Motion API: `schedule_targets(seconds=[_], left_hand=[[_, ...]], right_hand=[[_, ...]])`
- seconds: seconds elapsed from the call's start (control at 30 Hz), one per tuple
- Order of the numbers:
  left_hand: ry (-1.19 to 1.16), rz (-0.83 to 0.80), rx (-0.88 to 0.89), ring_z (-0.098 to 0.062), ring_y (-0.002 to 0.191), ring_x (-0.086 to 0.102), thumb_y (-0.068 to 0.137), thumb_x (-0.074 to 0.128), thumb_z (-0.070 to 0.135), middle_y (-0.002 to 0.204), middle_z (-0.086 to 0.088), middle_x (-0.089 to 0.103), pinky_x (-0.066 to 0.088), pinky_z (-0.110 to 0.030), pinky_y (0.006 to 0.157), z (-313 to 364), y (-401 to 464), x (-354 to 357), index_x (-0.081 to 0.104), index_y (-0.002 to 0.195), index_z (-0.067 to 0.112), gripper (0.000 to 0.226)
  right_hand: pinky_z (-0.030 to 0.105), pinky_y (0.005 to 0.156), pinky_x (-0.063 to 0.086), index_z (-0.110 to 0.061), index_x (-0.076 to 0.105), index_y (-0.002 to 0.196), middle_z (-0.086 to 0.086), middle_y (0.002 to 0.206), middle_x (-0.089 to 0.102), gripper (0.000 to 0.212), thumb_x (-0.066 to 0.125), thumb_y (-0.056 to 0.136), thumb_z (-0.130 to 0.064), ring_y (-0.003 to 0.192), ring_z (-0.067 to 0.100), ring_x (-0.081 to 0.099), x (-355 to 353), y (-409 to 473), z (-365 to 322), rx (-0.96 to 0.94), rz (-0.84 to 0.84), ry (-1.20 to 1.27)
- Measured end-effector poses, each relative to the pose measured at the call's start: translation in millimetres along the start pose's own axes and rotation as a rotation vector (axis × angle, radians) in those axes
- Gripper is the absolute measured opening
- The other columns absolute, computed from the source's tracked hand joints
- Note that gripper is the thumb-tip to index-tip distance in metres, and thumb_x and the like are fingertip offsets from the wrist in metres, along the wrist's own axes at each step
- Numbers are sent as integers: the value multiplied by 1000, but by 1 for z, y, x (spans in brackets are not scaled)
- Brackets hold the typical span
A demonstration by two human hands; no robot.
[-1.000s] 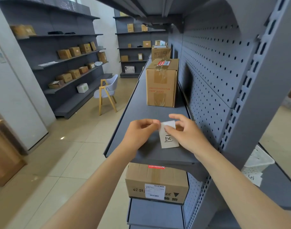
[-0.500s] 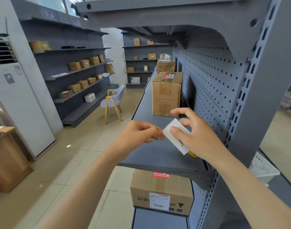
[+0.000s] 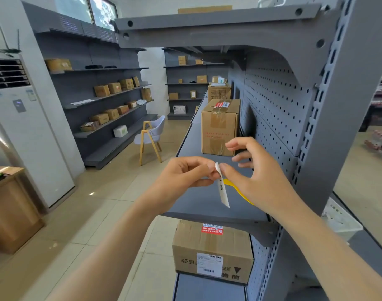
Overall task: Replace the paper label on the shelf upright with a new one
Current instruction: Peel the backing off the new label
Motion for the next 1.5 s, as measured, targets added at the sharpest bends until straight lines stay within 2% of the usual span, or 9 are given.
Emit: schedule_targets(seconds=[0.1,0.27,0.47,0.87,1.03,1.1,1.17,1.27,1.5], left_hand=[[-3,66,40,-13,86,73,98,58,11,84,-3,77,60,-36,91,5,-3,0,75,92,7,19],[61,141,120,-34,96,74,96,63,9,96,-20,78,60,-38,92,15,-10,0,78,94,5,16],[114,106,143,-13,85,76,90,67,20,85,3,81,61,-27,84,22,-21,-1,80,92,16,14],[293,77,178,-14,85,75,93,67,17,85,3,80,61,-28,80,29,-40,-1,81,91,18,14],[340,134,231,-16,85,73,93,68,14,80,7,76,60,-43,84,31,-46,4,78,83,19,15],[302,164,232,-18,84,73,91,67,13,78,7,75,59,-45,86,32,-47,5,76,80,17,15],[214,179,216,-19,84,73,86,65,16,77,5,75,60,-42,88,30,-46,6,74,75,19,15],[55,165,184,-13,83,74,85,59,13,78,3,76,61,-31,85,24,-43,12,71,70,19,20],[-17,203,172,-9,70,69,96,52,2,76,-2,76,54,-20,60,17,-32,47,68,75,10,28]], right_hand=[[20,74,52,-27,69,90,-14,89,68,9,75,88,-33,84,11,65,-8,-4,-17,-78,92,-22],[18,71,57,-24,79,85,-12,78,77,20,75,87,-44,76,7,72,-4,-9,-27,-46,9,-8],[14,68,54,-19,83,91,-12,79,78,17,76,88,-34,75,6,70,-11,-19,-46,-218,30,-140],[15,67,52,-20,83,92,-10,82,79,30,58,92,-37,71,-3,59,-9,-36,-69,-393,-23,-343],[25,63,56,-19,83,86,-9,74,77,22,64,92,-29,67,8,68,-9,-43,-69,-285,61,-243],[21,65,56,-19,82,84,-10,73,77,15,70,91,-22,70,10,71,-13,-46,-65,-177,99,-144],[14,66,54,-19,83,85,-11,74,78,14,71,91,-16,73,6,73,-19,-50,-58,-46,142,-44],[19,65,58,-19,82,85,-8,73,79,17,68,92,-11,67,4,73,-33,-58,-44,102,205,105],[24,61,58,-22,77,82,-8,69,77,21,65,95,-11,59,8,70,-77,-78,-23,199,335,195]])
Point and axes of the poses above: each hand's wrist, its own y-axis towards the middle knuckle, its own x-axis out of the palm, z = x × y, the point moved 6 cm from there along y, towards the middle knuckle
